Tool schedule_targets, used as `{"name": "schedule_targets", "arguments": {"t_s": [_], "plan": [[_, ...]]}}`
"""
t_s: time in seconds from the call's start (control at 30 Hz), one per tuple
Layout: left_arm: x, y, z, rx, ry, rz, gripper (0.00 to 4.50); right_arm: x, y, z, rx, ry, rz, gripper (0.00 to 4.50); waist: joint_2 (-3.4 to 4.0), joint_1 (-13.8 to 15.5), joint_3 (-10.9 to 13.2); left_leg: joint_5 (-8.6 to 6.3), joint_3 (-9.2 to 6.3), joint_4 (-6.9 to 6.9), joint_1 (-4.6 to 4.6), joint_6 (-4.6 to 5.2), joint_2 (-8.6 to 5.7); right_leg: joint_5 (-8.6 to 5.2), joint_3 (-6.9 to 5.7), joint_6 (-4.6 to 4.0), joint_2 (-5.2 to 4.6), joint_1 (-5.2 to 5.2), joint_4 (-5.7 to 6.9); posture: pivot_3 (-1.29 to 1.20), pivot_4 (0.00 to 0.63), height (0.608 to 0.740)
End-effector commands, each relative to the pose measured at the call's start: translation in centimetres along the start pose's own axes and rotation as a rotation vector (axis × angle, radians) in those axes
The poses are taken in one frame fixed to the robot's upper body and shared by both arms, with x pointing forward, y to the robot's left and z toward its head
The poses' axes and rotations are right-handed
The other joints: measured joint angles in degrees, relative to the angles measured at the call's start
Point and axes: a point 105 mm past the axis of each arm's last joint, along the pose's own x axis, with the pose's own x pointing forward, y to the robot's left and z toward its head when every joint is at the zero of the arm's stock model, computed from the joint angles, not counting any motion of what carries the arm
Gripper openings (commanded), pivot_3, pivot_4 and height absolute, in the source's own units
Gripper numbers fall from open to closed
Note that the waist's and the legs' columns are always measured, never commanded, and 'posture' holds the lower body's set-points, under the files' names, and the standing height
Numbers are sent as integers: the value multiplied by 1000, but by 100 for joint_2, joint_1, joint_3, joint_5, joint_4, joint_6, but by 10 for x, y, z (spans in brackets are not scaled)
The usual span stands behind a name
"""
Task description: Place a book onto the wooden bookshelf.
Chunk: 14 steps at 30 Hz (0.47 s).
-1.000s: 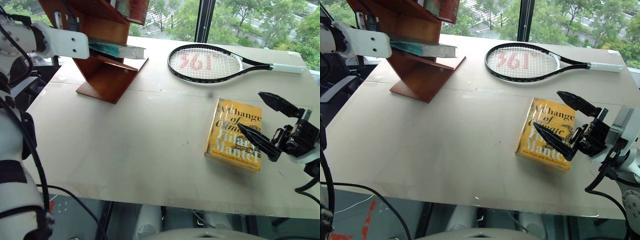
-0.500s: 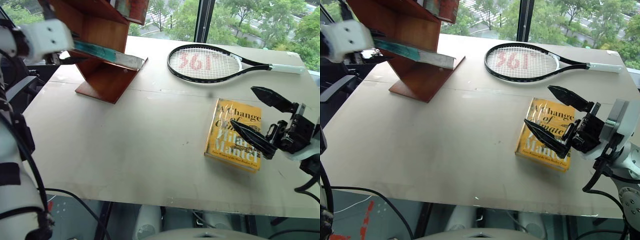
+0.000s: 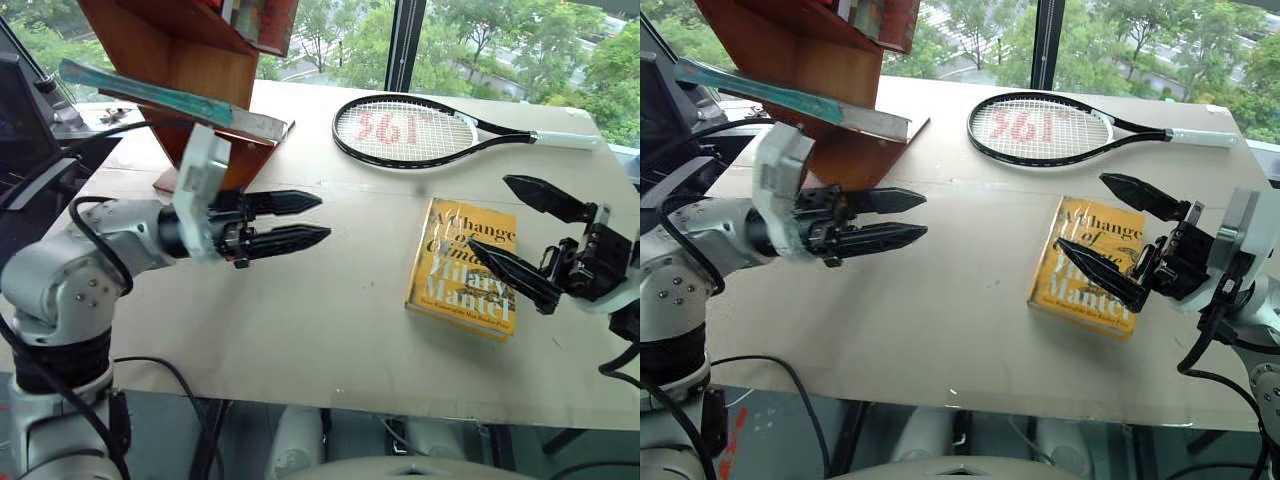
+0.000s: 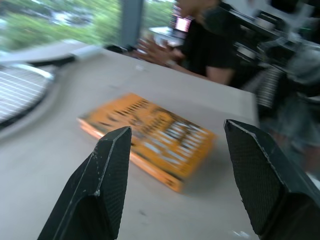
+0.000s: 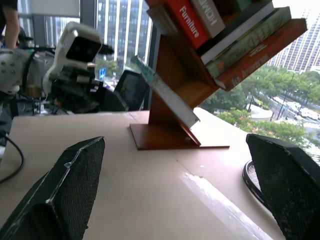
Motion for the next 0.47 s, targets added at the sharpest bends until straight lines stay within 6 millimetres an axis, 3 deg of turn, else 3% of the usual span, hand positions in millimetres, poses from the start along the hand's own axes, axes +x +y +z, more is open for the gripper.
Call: {"name": "schedule_targets", "arguments": {"t_s": [0.03, 0.13, 0.27, 0.47], "plan": [[6, 8, -29, 16, 4, 131, 3019, -27, -16, -21, -34, 128, -104, 4500, 1, 61, -1, -2, 9, 0, -4, 4, -4, 0, 8, 0, -1, -4, -6, 0, 150, 739], [-6, 13, -60, -25, 50, 210, 3019, -58, -26, -36, -31, 228, -170, 4500, 2, 76, -1, -3, 11, 3, -13, 5, -2, -1, 10, -4, 4, -16, -6, 0, 150, 739], [-37, 15, -101, -32, 199, 287, 3019, -101, -35, -53, -34, 367, -278, 4500, 16, 64, -9, -4, 18, -9, -4, 5, 6, -11, 14, -21, 7, -17, -9, 0, 150, 739], [-60, 15, -120, -23, 309, 265, 3019, -129, -36, -70, -36, 482, -333, 4500, 22, 72, -12, -5, 22, -24, -2, 4, 11, -14, 14, -29, -18, -30, -17, 0, 150, 739]]}}
